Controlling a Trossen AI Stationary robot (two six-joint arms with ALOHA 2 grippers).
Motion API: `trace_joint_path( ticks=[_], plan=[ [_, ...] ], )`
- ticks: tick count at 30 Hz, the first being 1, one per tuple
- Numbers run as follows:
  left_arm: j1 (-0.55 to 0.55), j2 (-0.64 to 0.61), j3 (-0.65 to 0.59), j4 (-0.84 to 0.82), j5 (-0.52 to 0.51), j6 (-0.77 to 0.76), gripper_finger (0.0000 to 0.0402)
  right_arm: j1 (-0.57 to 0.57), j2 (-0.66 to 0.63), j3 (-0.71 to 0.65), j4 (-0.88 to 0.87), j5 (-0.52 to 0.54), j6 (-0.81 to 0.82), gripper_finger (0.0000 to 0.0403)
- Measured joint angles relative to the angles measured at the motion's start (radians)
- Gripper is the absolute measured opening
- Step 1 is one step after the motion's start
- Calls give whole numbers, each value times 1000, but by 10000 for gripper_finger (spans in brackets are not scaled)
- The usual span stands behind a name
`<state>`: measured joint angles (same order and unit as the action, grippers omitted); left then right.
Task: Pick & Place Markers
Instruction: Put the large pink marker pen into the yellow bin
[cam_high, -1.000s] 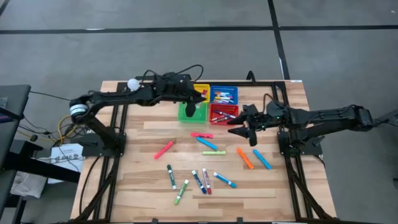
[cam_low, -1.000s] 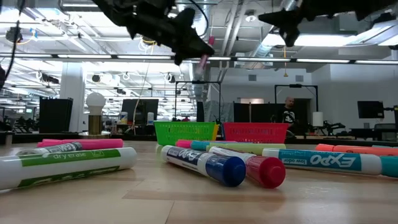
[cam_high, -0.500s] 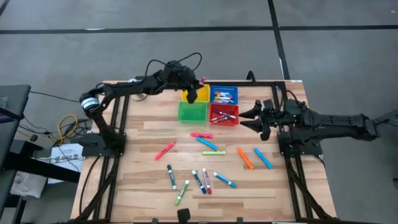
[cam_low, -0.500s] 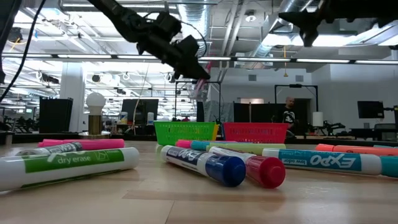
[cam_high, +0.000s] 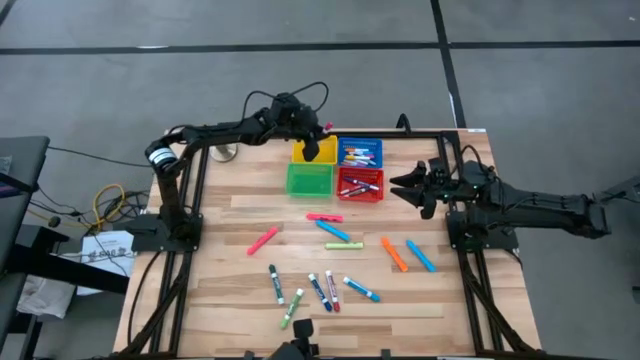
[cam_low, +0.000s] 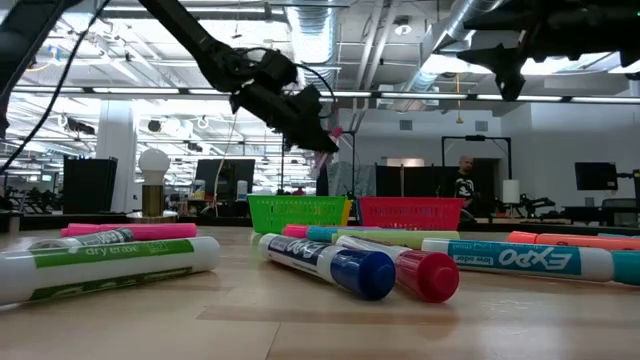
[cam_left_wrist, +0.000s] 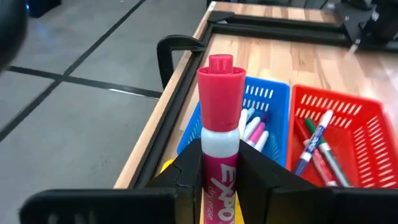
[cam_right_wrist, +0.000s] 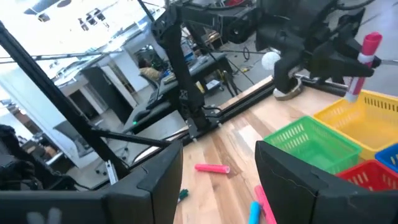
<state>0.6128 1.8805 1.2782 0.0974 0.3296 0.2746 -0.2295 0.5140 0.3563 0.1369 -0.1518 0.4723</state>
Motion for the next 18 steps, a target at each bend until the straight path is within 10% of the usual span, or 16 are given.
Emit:
trace_joint_path(
  ticks=[18],
  plan=[
    [12, 67, 17, -116, 33, 67, 63, -2, -11, -2, 8, 21, 28, 187]
  ],
)
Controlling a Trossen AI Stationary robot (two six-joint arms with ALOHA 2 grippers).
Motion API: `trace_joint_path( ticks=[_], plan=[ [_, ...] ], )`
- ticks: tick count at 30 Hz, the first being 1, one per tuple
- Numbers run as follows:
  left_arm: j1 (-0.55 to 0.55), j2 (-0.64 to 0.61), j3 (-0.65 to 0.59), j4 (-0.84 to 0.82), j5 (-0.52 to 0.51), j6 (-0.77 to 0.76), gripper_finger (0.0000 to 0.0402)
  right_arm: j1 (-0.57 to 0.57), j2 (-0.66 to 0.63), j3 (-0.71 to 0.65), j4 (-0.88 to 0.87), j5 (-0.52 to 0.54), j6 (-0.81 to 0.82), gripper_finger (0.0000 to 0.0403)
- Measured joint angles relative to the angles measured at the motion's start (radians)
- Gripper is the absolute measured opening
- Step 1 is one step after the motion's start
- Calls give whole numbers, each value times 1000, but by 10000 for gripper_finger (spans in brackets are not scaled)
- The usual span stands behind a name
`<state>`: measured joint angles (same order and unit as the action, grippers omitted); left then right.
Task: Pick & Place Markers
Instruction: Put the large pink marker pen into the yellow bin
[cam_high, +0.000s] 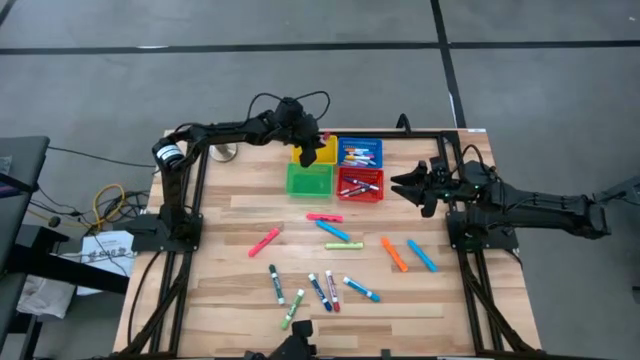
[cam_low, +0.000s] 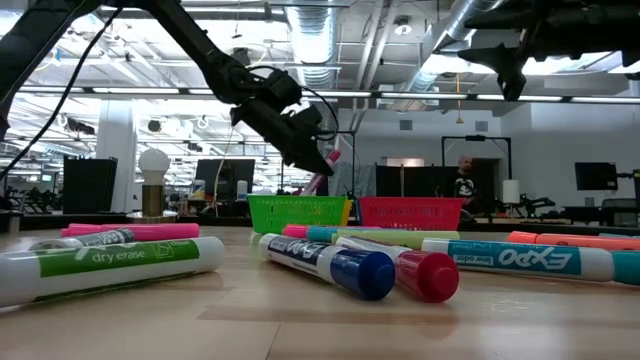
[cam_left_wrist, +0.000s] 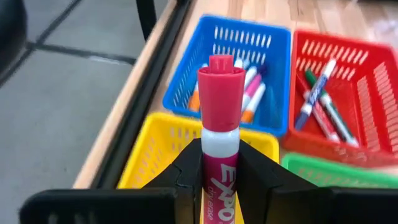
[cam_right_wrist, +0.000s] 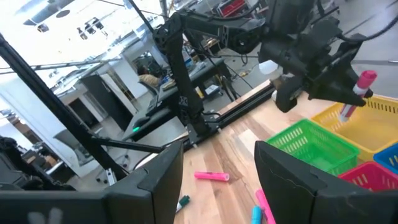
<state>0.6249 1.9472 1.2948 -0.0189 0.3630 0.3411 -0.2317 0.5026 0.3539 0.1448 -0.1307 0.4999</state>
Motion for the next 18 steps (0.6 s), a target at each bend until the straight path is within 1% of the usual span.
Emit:
trace_joint_path(
  ticks=[11, 18],
  plan=[
    [0, 4, -2, -55, -4, 27, 63, 0, 0, 0, -2, 0, 0, 188],
    [3, 70, -2, -56, -12, 19, 65, 2, 0, 0, -4, -1, -1, 188]
  ],
)
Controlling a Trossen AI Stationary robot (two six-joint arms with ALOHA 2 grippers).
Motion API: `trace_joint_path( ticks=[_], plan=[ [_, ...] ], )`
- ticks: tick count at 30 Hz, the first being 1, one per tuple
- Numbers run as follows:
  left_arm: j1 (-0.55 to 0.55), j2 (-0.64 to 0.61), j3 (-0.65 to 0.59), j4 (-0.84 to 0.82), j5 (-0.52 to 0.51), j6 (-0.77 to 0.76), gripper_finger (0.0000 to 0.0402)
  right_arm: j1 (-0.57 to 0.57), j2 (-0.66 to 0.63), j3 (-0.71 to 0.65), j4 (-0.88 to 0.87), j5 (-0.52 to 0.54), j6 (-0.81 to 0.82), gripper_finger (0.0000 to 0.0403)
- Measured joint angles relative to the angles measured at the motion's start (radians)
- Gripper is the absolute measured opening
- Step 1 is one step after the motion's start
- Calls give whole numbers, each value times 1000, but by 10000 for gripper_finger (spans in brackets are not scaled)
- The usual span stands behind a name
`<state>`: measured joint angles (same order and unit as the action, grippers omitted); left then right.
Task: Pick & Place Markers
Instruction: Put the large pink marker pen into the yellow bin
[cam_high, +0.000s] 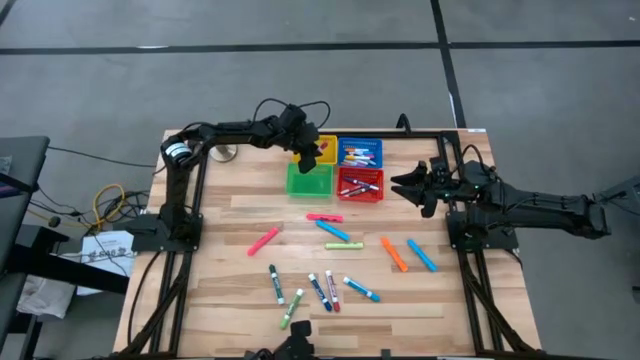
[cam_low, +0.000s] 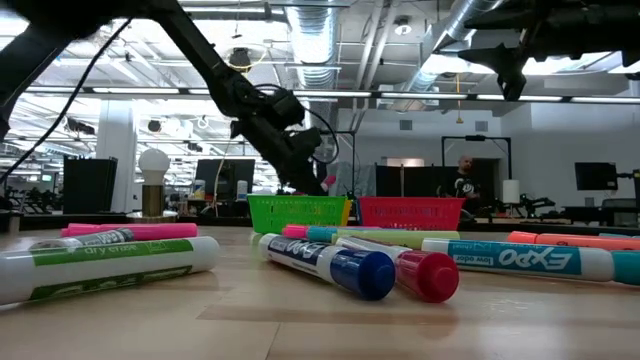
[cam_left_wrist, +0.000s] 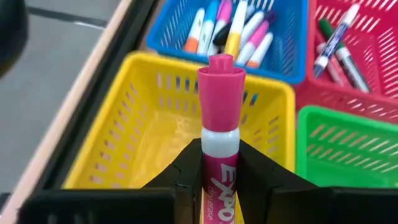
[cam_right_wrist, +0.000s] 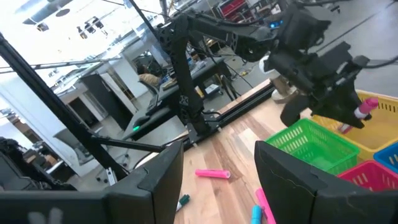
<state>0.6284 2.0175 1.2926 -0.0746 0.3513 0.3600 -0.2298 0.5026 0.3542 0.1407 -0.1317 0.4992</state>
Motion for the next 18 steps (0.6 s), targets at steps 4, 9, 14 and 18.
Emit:
trace_joint_path(
  ticks=[4, 9, 14, 18],
  plan=[
    [0, 11, 0, 1, 0, -4, 65, 0, 0, 0, -5, 0, 0, 189],
    [3, 11, 0, 5, 1, -4, 66, 0, 0, 1, -6, 0, -1, 186],
    [3, 11, 0, 5, 0, 5, 68, 0, 0, 1, -6, 0, -1, 185],
    [2, 11, 0, 6, 0, 8, 80, 0, 0, 1, -6, -1, -1, 184]
  ],
)
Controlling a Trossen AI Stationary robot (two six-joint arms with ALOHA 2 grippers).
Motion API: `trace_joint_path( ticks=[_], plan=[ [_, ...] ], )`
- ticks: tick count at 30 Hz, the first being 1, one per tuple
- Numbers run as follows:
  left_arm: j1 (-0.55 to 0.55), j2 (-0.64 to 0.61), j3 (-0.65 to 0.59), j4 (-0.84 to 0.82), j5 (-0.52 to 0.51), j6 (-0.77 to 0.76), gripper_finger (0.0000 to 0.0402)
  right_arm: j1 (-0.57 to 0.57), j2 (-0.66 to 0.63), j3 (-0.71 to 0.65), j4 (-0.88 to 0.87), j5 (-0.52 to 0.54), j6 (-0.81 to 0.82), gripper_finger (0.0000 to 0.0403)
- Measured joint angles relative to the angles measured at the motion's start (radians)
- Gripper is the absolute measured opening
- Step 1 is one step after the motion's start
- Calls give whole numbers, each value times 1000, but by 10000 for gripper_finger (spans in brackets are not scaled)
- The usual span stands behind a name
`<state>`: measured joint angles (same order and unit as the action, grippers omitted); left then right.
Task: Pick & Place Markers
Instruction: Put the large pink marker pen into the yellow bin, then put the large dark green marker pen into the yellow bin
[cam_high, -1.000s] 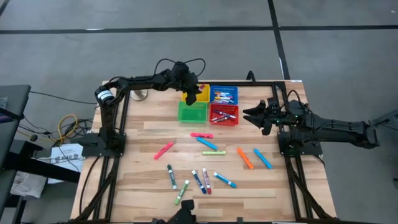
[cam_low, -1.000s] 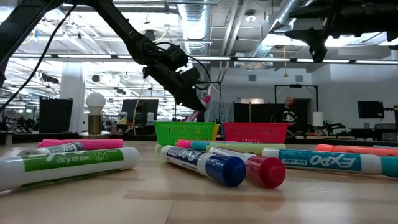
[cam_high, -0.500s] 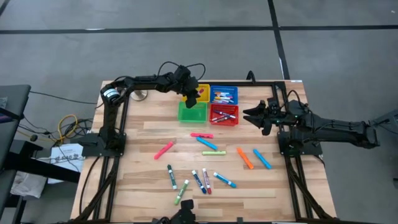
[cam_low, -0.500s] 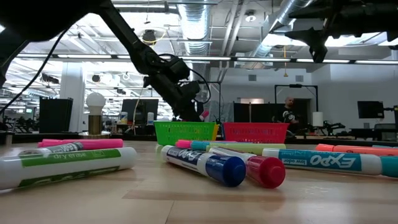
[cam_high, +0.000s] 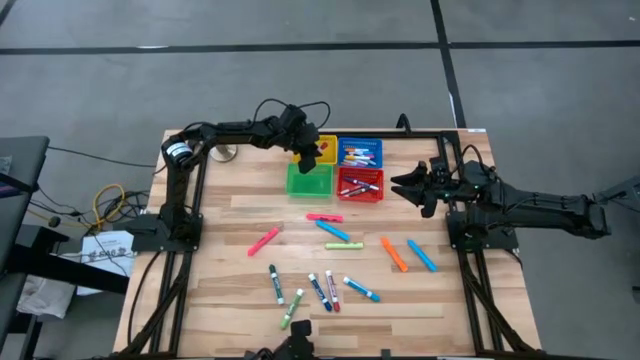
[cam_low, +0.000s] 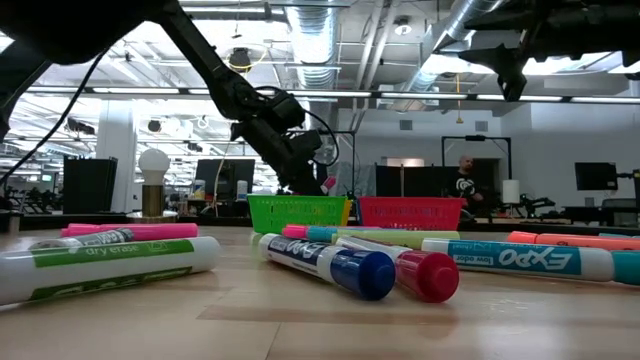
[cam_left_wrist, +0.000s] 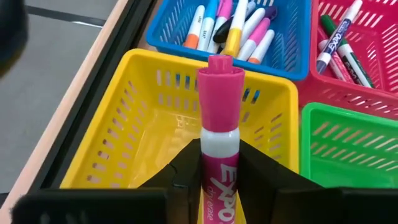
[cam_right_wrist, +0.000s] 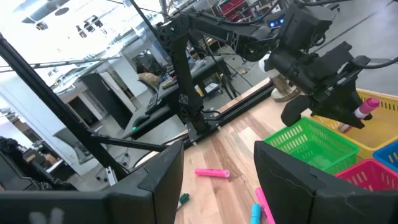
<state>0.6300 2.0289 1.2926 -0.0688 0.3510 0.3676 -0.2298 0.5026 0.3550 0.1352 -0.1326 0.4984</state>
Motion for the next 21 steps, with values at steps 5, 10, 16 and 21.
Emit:
trace_joint_path(
  ticks=[5, 10, 16, 21],
  plan=[
    [-6, 0, 0, 4, -50, 42, 108, 0, 0, 0, 0, 0, 0, 186],
    [-12, 0, 0, 10, -86, 47, 140, 0, 0, 0, 0, 0, 0, 188],
    [-13, -39, -1, 16, -111, 45, 174, 0, 0, 0, 0, 0, 0, 185],
    [-27, -149, -1, 17, -119, 22, 187, 0, 0, 0, -5, 0, 0, 187]
  ],
)
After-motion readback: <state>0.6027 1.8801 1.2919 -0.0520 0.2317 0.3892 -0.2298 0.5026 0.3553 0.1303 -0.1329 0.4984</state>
